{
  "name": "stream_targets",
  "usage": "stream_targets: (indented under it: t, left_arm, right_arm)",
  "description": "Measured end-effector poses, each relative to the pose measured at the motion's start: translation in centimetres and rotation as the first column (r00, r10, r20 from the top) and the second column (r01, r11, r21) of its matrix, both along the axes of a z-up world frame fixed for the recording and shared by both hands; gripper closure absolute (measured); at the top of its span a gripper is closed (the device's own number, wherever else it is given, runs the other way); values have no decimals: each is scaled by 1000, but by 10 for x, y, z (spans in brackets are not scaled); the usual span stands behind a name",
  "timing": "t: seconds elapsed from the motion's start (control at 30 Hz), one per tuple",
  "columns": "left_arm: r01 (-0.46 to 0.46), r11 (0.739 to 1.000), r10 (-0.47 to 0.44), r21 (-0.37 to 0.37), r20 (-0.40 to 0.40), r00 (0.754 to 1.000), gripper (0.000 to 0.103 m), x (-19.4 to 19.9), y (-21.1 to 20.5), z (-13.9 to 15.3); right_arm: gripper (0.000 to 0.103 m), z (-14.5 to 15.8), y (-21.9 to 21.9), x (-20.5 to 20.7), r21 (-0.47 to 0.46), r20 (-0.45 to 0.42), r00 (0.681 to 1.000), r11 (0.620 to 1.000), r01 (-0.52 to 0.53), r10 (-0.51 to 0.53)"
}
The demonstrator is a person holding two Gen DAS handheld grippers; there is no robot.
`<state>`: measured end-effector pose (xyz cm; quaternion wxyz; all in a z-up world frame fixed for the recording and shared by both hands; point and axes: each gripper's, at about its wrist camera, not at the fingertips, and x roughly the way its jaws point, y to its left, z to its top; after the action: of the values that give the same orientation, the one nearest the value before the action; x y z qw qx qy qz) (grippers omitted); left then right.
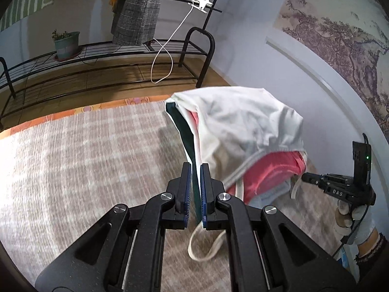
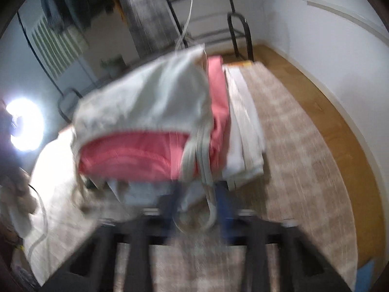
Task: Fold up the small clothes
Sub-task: 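Lower the camisole onto the pink shirt on the stack and open both tools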
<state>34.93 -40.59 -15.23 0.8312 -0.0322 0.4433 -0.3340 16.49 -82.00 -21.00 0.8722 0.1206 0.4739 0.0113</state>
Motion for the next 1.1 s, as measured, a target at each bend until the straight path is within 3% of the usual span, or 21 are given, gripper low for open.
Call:
stream_targets:
  t: [0.1,0.27,0.33,0.4,0.47,0.5,0.53,0.7,0.77,0.87,0.93,0.97,1.03,1.1]
  left_arm:
    - [16,1000,-16,10,14,1000,99,-9,-1,4]
    - [18,1000,-18,14,29,999,99,-17,1,12]
    - [16,1000,-16,10,30,999,99,-20,3,16]
    - [17,1000,-17,9,31,999,99,-22,4,18]
    - [19,1000,-19,10,34,999,99,-25,5,19]
    - [20,1000,-20,11,33,999,99,-27,6,20]
    - [21,1000,-21,11,30,999,99,-28,7,19]
    - [23,999,-24,26,26,999,99,-31,8,15]
    - [27,999,-27,29,27,999,99,-31,9,14]
    - [33,999,-34,33,18,999,99,-29,8,10]
    - [38,999,-38,36,14,999,99,-28,7,8]
    - [38,999,-38,38,14,999,99,-28,6,7]
    - [35,999,-36,41,11,999,99,-27,6,5]
    - [33,999,-34,41,10,999,99,-26,6,4]
  right_arm:
    - [103,13,4,-11,-42,12,1000,999,2,-1]
    - [103,59,-8,-44,39,134,991,999,-19,14]
    - [103,63,-10,-51,67,136,991,997,-28,19]
    - [103,59,-5,-53,-2,102,995,1000,-22,22]
    - [92,54,-2,-48,-21,92,996,1000,-2,4]
    - [65,51,-4,-46,-7,93,996,1000,11,-10]
    - [52,50,-6,-43,-3,103,994,999,32,-31]
    - [65,30,-21,-21,20,111,984,990,139,-140]
    - [65,31,-25,-11,50,153,976,987,152,-158]
    - [65,33,-24,12,69,199,970,989,129,-140]
    - [66,28,-21,26,58,175,978,993,102,-110]
    - [69,24,-19,32,46,166,981,995,94,-101]
    - [95,21,-13,38,43,155,984,996,77,-83]
    - [96,23,-7,37,66,142,988,997,44,-53]
